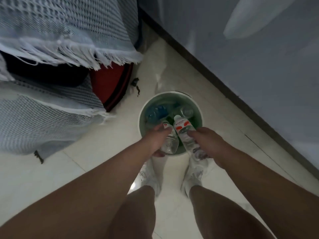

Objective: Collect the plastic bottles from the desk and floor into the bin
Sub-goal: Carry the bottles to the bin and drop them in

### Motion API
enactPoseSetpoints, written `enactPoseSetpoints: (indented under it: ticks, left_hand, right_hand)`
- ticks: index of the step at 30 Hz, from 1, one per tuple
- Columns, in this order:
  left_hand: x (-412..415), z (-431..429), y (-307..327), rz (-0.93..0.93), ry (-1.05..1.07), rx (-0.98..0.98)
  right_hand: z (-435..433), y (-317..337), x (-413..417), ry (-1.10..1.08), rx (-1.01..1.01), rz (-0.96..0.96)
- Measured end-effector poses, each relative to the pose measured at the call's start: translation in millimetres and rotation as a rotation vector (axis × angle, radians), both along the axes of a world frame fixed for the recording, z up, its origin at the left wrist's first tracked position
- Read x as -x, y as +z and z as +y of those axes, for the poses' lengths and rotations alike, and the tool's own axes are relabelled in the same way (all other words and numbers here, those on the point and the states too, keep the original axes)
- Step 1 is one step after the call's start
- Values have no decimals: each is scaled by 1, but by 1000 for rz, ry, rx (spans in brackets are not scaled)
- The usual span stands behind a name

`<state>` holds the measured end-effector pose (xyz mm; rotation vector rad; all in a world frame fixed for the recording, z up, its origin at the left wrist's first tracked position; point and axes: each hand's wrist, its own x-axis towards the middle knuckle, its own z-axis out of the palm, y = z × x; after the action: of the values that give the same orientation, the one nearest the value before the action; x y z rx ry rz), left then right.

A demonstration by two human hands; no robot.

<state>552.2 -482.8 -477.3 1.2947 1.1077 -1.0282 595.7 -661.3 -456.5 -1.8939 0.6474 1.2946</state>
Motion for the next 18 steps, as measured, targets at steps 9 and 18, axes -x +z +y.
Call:
enactPoseSetpoints:
  ticks: [9, 18]
  left_hand:
    - [-8, 7, -30, -220, -157, -180]
    - [-14, 19, -58, -280, -349, -361]
  right_hand:
    - [6, -3, -15, -4, -16, 46]
    - [33, -9, -39, -12, -5, 17]
